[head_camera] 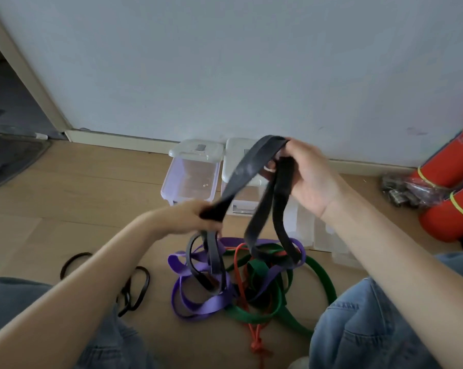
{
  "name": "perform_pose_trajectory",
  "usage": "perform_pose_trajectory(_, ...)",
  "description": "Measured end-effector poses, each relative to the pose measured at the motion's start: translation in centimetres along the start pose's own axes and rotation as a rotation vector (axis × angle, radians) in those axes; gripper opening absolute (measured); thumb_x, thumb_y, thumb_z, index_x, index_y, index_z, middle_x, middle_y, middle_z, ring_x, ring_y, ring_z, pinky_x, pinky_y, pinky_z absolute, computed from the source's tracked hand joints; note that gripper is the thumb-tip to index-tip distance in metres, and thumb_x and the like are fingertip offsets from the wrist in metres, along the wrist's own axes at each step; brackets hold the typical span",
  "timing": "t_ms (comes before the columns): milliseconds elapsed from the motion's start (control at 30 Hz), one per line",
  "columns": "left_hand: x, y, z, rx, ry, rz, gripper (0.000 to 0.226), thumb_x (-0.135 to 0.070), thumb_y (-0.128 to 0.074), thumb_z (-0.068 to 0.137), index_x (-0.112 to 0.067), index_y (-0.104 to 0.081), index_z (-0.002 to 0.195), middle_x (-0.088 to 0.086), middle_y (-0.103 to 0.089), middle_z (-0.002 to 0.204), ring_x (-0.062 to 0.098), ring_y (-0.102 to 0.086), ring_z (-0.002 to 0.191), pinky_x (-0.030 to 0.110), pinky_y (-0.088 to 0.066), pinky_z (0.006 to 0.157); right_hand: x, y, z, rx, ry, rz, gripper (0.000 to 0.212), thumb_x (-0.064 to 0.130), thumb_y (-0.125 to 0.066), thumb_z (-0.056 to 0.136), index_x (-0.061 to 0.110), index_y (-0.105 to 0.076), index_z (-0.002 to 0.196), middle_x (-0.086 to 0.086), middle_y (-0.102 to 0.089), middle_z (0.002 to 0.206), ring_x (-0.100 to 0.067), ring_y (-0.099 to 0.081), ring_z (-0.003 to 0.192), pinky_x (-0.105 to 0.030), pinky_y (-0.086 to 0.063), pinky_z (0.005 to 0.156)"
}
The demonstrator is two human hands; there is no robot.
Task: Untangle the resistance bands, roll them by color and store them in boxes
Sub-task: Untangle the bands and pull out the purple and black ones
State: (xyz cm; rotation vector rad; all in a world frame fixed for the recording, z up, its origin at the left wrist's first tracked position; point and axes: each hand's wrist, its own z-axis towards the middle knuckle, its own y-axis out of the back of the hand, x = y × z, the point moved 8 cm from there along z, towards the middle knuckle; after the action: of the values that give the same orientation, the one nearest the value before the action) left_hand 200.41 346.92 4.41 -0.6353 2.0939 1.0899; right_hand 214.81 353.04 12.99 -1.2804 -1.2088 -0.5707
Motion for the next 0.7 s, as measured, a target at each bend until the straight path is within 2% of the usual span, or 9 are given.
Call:
perform_pose_trajectory(67,-2.9,5.0,-1.5,-0.229,-0.176,-0.284,0.011,-0.014,-0.060,0.088,-0.019,-0.066,0.081,-0.010,-0.067,0.070,0.002,-0.062,0.067,0.010,-0.047,0.065,1.2,2.0,0.3,-0.120,0.046,-0.130,0.019,0.001,-0.045,0.087,0.006,-0.060,0.076,-0.003,-0.052,0.058,-0.015,-0.053,0.048,-0.031,-0.054,0.060)
perform_pose_trajectory(167,-5.3,9.9,-4.3,-0.365,-0.394,-0.716,0.013,-0.018,-0.063,0.085,-0.018,-0.069,0.074,-0.008,-0.061,0.062,0.003,-0.055,0.052,0.016,-0.049,0.058,0.1,3.2,0.7,-0.097,-0.051,-0.851,0.013,0.014,-0.054,0.087,0.017,-0.063,0.078,-0.001,-0.058,0.064,-0.013,-0.060,0.054,-0.026,-0.053,0.063)
perform_pose_trajectory(267,-3.7,6.0,-3.4,-0.231,-0.071,0.046,0.013,-0.023,-0.066,0.084,-0.011,-0.065,0.078,-0.005,-0.062,0.062,0.003,-0.055,0.052,0.012,-0.044,0.057,-4.3,3.2,-0.3,0.249,-0.333,-1.626,0.012,0.026,-0.062,0.087,0.016,-0.058,0.092,-0.002,-0.061,0.089,-0.013,-0.056,0.075,-0.015,-0.040,0.059)
perform_pose_trajectory(300,-3.2,4.0,-3.0,-0.108,0.001,0.162,0.018,-0.025,-0.063,0.086,-0.009,-0.063,0.078,-0.004,-0.061,0.064,0.005,-0.054,0.056,0.011,-0.042,0.056,-5.2,3.4,-0.6,0.316,-0.382,-1.725,0.038,0.029,-0.067,0.084,0.012,-0.053,0.115,-0.006,-0.060,0.112,-0.018,-0.056,0.094,-0.017,-0.040,0.069)
perform_pose_trajectory(367,-3.9,1.5,-2.7,0.038,-0.008,0.110,0.023,-0.028,-0.063,0.087,-0.007,-0.060,0.078,-0.007,-0.057,0.063,0.004,-0.051,0.057,0.008,-0.039,0.054,-5.7,3.1,-0.7,0.365,-0.338,-1.577,0.093,0.037,-0.075,0.076,0.013,-0.019,0.146,-0.002,-0.033,0.149,-0.018,-0.036,0.132,-0.022,-0.034,0.095)
perform_pose_trajectory(400,-4.7,1.0,-2.8,0.062,-0.038,0.066,0.021,-0.028,-0.065,0.085,-0.010,-0.059,0.079,-0.012,-0.055,0.061,0.001,-0.050,0.056,0.008,-0.039,0.053,-5.7,1.8,-0.9,0.420,-0.265,-1.413,0.100,0.039,-0.077,0.073,0.021,-0.014,0.148,0.006,-0.026,0.153,-0.011,-0.028,0.138,-0.020,-0.030,0.102)
perform_pose_trajectory(533,-6.4,1.0,-3.4,0.089,-0.118,0.017,0.019,-0.018,-0.074,0.077,-0.021,-0.062,0.091,-0.009,-0.063,0.072,-0.003,-0.056,0.065,0.010,-0.046,0.060,-6.6,-3.1,-2.4,0.667,-0.093,-1.074,0.049,0.022,-0.079,0.073,0.032,-0.055,0.114,0.016,-0.060,0.111,0.010,-0.052,0.103,-0.004,-0.039,0.085)
perform_pose_trajectory(633,-6.3,2.3,-2.9,-0.057,-0.175,0.069,0.023,-0.009,-0.069,0.075,-0.010,-0.061,0.096,-0.008,-0.055,0.066,-0.002,-0.049,0.057,0.009,-0.040,0.054,-5.9,-3.4,-1.9,0.529,-0.021,-0.984,0.026,0.004,-0.071,0.077,0.017,-0.062,0.097,0.005,-0.065,0.082,-0.010,-0.063,0.081,-0.027,-0.050,0.082)
perform_pose_trajectory(700,-5.5,3.3,-2.4,-0.181,-0.188,0.076,0.019,-0.009,-0.067,0.073,-0.009,-0.059,0.091,-0.006,-0.053,0.068,0.000,-0.048,0.057,0.012,-0.040,0.059,-4.7,-3.3,-1.7,0.481,-0.029,-0.761,0.019,-0.006,-0.062,0.079,0.005,-0.062,0.095,-0.001,-0.060,0.068,-0.015,-0.058,0.062,-0.025,-0.050,0.065)
